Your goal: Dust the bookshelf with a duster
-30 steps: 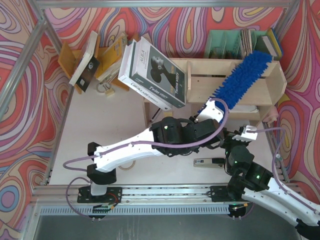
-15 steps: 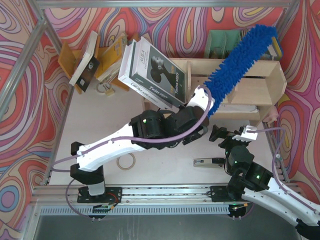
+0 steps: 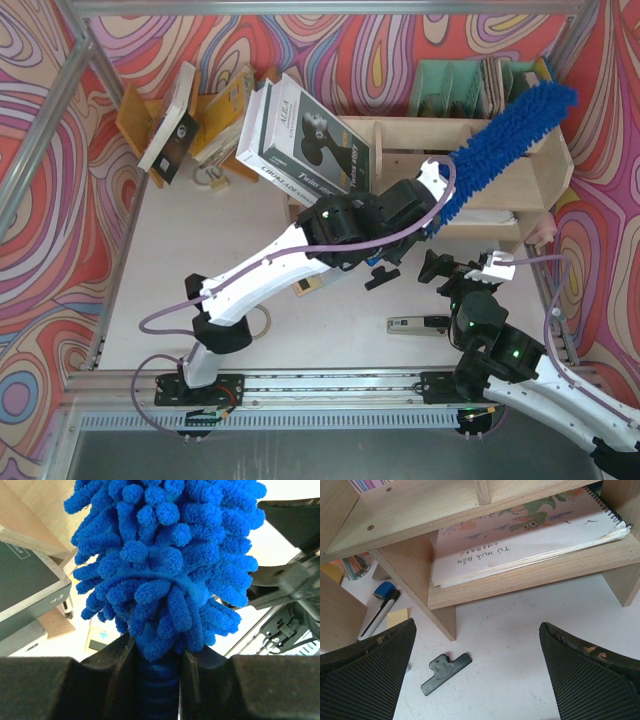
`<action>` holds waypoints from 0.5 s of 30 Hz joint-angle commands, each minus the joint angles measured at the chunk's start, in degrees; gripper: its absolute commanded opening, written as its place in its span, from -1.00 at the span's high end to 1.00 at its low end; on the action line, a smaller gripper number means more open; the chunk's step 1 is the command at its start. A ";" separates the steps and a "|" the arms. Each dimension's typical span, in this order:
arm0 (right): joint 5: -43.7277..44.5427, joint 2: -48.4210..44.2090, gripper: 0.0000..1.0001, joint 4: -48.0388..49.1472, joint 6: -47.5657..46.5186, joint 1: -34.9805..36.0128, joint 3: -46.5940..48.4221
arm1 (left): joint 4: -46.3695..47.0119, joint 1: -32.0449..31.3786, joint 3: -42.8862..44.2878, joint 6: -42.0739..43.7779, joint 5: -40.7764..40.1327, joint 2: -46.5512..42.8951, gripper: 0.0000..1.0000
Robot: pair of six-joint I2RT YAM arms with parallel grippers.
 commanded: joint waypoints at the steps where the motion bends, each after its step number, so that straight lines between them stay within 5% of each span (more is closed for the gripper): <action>1: 1.24 0.26 -0.97 -0.71 0.80 0.04 0.76 | 0.31 2.58 1.91 2.71 5.45 1.27 1.00; 15: 1.49 0.61 -0.97 -0.45 0.68 0.04 0.73 | 2.50 4.75 2.78 5.83 13.63 3.23 1.00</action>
